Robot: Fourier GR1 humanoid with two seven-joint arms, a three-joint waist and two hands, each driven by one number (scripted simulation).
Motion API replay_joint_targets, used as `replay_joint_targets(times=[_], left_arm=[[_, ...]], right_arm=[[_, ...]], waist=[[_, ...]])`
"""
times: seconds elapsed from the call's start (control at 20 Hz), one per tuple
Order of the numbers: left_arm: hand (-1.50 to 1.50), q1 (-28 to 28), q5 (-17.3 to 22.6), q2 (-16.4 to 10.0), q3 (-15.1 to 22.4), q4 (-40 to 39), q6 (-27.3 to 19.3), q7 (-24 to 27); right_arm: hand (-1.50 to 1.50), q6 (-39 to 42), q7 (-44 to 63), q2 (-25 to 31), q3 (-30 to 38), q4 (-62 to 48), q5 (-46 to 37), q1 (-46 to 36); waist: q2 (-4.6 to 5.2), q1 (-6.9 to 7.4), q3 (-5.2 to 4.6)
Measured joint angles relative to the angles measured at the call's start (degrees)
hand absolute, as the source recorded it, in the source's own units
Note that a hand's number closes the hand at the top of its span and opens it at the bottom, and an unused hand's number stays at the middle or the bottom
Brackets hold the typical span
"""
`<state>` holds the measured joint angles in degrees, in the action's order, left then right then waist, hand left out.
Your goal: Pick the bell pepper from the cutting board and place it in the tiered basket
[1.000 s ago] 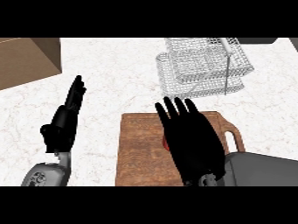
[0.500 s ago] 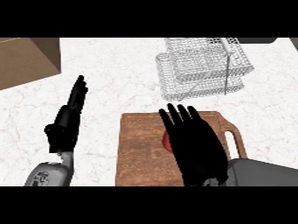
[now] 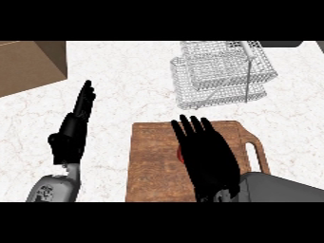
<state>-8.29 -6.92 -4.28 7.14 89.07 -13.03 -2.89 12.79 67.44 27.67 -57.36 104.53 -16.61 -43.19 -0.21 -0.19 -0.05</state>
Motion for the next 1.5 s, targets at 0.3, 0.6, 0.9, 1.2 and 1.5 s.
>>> replay_joint_targets(times=[0.3,0.6,0.9,1.2,1.5], left_arm=[[0.0,0.2,-0.18,0.26,-0.2,-1.04,0.25,1.07],[0.0,0.31,-0.43,0.62,-0.18,-0.71,0.32,1.36],[0.0,0.8,-0.31,0.5,-0.5,-0.45,0.96,1.46],[0.0,0.62,-0.43,0.45,-0.91,0.59,1.29,0.44],[0.0,0.79,-0.7,0.61,-1.12,0.06,1.89,0.72]], right_arm=[[-1.5,1.21,-1.81,-1.24,1.56,-2.2,-1.36,2.3],[-1.5,2.37,-3.27,-3.38,2.55,-5.34,-3.99,4.27],[-1.5,3.9,-4.94,-6.23,4.86,-9.13,-6.49,5.55],[-1.5,5.1,-6.78,-8.88,6.68,-11.68,-10.79,8.26],[-1.5,5.77,-8.41,-12.41,8.59,-13.85,-16.08,11.69]], waist=[[0.07,0.04,0.0],[0.08,0.14,0.0],[0.12,0.25,0.02],[0.13,0.26,0.03],[0.16,0.23,0.04]])
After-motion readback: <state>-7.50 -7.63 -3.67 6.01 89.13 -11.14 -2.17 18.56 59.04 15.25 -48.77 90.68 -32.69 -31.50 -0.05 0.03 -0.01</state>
